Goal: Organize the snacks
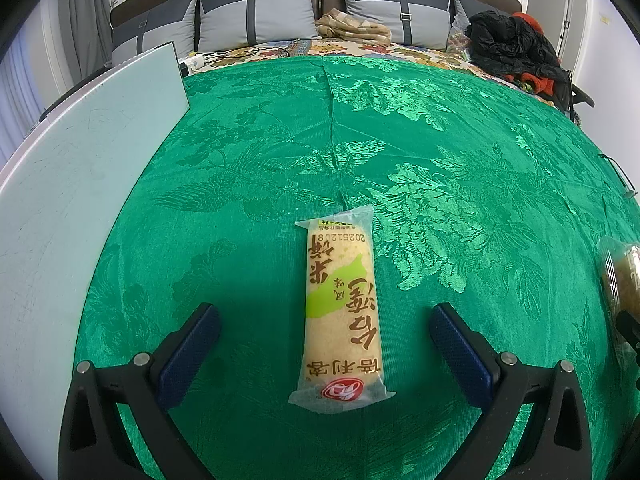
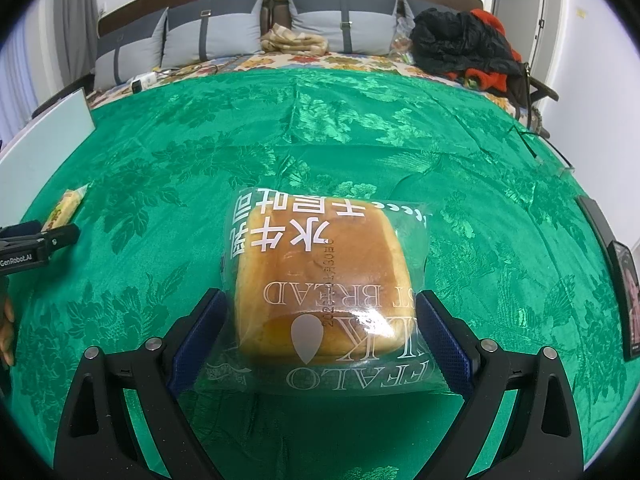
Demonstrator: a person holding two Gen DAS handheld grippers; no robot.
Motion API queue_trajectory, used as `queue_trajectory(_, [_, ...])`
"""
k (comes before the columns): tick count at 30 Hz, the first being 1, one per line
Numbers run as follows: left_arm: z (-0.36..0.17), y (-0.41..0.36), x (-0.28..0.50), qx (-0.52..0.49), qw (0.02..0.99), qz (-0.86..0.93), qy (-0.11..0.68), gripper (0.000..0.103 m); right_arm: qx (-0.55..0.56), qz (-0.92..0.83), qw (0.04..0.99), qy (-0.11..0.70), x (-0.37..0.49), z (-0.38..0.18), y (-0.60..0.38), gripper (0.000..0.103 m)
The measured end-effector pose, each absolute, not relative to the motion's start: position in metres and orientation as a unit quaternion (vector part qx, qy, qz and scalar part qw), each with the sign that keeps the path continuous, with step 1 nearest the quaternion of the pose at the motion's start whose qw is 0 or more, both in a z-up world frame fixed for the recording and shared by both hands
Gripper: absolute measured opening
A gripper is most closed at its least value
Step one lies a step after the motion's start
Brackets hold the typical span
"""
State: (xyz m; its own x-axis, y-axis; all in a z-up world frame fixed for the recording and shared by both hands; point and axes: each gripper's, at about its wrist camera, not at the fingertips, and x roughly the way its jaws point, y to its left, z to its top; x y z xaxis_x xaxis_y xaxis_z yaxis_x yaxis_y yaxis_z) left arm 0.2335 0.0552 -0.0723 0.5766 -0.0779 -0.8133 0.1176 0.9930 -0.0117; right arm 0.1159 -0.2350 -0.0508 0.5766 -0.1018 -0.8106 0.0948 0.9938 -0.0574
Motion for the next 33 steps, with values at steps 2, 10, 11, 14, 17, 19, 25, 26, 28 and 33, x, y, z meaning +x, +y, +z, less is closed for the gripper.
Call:
queue_trajectory(2, [-0.072,0.055,0.233,0.022,0.888,-0.055,0.457,0.103,-0.004,-0.055,0.888,0.457,0.116,-0.051,-0.235,0.097])
queue_trajectory(10, [-0.072,0.055,0.234,0.021,0.888,-0.055,0.457,0.103,-0.004,-0.056,0.888,0.457,0.116,-0.051,-0.235,0.097])
queue_trajectory(11, [-0.072,0.055,0.234,0.022,0.887,-0.058,0.458,0.103,-0.004,-0.056,0.888,0.457,0.115,-0.051,-0.235,0.097])
queue_trajectory(14, [-0.07,0.054,0.242,0.035,0.863,-0.075,0.498,0.103,0.004,-0.053,0.888,0.457,0.116,-0.05,-0.236,0.097])
queue_trajectory(17, [-0.067,0.05,0.246,0.037,0.842,-0.076,0.533,0.099,0.021,-0.024,0.866,0.499,0.124,-0.042,-0.239,0.096])
queue_trajectory(19, [-0.064,0.044,0.243,0.044,0.845,-0.082,0.527,0.087,0.046,-0.001,0.855,0.517,0.13,-0.032,-0.244,0.095])
queue_trajectory(25, [-0.055,0.029,0.233,0.06,0.856,-0.108,0.502,0.029,0.107,0.02,0.836,0.537,0.145,0.007,-0.262,0.095])
queue_trajectory(26, [-0.055,0.031,0.23,0.055,0.857,-0.109,0.501,0.029,0.105,0.018,0.829,0.549,0.148,0.005,-0.262,0.095])
queue_trajectory(28, [-0.054,0.032,0.225,0.046,0.858,-0.111,0.499,0.029,0.092,0.021,0.801,0.591,0.156,-0.01,-0.254,0.095])
queue_trajectory(33, [-0.051,0.048,0.206,0.004,0.861,-0.12,0.494,0.029,0.002,-0.003,0.785,0.619,0.165,-0.05,-0.229,0.093])
